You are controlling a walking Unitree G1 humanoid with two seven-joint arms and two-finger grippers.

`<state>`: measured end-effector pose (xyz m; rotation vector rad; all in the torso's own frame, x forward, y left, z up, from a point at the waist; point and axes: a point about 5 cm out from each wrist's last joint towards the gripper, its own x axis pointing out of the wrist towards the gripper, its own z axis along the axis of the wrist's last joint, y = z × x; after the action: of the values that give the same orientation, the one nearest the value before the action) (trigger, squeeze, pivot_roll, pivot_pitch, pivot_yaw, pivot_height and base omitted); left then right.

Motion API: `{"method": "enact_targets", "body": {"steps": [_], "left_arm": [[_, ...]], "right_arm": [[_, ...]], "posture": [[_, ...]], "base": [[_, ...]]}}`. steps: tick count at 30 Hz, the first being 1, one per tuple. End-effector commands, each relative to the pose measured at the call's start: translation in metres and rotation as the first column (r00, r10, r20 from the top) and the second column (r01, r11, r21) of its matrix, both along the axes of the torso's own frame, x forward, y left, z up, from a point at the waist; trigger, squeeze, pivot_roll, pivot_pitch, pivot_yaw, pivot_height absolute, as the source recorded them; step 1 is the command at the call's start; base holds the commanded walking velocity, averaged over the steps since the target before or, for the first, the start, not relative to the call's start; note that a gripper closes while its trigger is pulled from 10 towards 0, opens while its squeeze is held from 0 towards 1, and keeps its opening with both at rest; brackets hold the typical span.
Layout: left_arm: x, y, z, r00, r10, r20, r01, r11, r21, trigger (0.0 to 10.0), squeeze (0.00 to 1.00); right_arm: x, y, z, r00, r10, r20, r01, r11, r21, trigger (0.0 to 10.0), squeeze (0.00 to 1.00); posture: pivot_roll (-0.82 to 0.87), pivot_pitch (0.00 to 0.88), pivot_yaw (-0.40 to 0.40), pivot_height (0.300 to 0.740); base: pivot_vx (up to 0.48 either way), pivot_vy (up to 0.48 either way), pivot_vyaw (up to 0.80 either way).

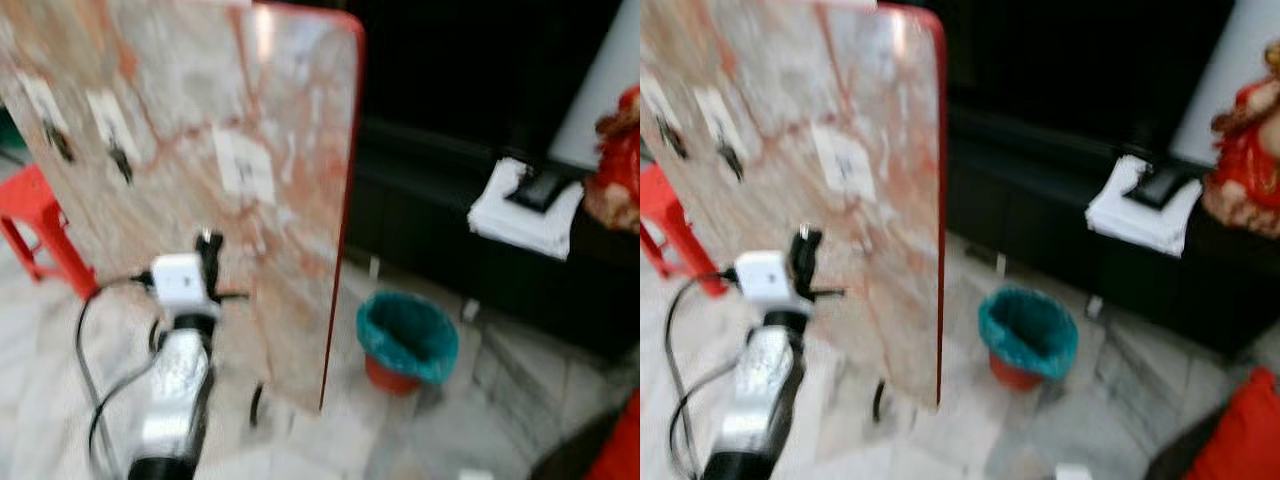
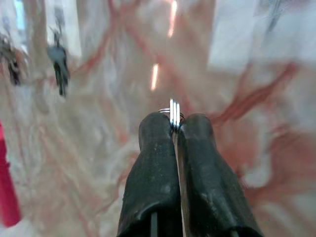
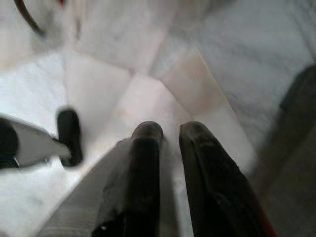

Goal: Hang keys on a hook

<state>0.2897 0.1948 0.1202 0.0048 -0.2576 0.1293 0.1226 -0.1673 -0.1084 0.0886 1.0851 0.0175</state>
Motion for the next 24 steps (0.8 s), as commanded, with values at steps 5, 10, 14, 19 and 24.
{"method": "enact_targets", "body": {"steps": [5, 10, 14, 19, 24], "left_arm": [[0.006, -0.016, 0.01, 0.998, -0.054, 0.04, 0.052, 0.998, 0.037, 10.0, 0.0], [0.006, -0.015, 0.013, 0.997, -0.057, 0.048, 0.054, 0.996, 0.065, 10.0, 0.0], [0.007, -0.012, 0.014, 0.997, -0.05, 0.051, 0.047, 0.997, 0.068, 10.0, 0.0], [0.006, -0.013, 0.016, 0.997, -0.056, 0.06, 0.051, 0.996, 0.073, 10.0, 0.0], [0.004, -0.02, 0.02, 0.992, -0.1, 0.072, 0.091, 0.989, 0.119, 10.0, 0.0]], "right_arm": [[-0.01, -0.01, -0.002, 0.999, -0.02, -0.03, 0.019, 1.0, -0.021, 10.0, 0.0], [-0.01, -0.01, -0.002, 0.999, -0.017, -0.031, 0.017, 1.0, -0.021, 10.0, 0.0], [-0.01, -0.01, -0.002, 0.999, 0.001, -0.033, -0.002, 1.0, -0.025, 10.0, 0.0], [-0.011, -0.01, -0.002, 0.999, 0.0, -0.034, -0.001, 1.0, -0.025, 10.0, 0.0], [-0.01, -0.01, -0.002, 0.999, 0.002, -0.033, -0.003, 1.0, -0.023, 10.0, 0.0]], "posture": [[-0.05, 0.038, -0.047, 0.74], [-0.05, 0.037, -0.048, 0.74], [-0.05, 0.037, -0.048, 0.74], [-0.05, 0.037, -0.048, 0.74], [-0.05, 0.034, -0.047, 0.74]], "base": [[0.166, 0.0, 0.0], [0.0, 0.0, 0.0], [0.0, 0.0, 0.0], [0.0, 0.0, 0.0], [0.0, 0.0, 0.0]]}}
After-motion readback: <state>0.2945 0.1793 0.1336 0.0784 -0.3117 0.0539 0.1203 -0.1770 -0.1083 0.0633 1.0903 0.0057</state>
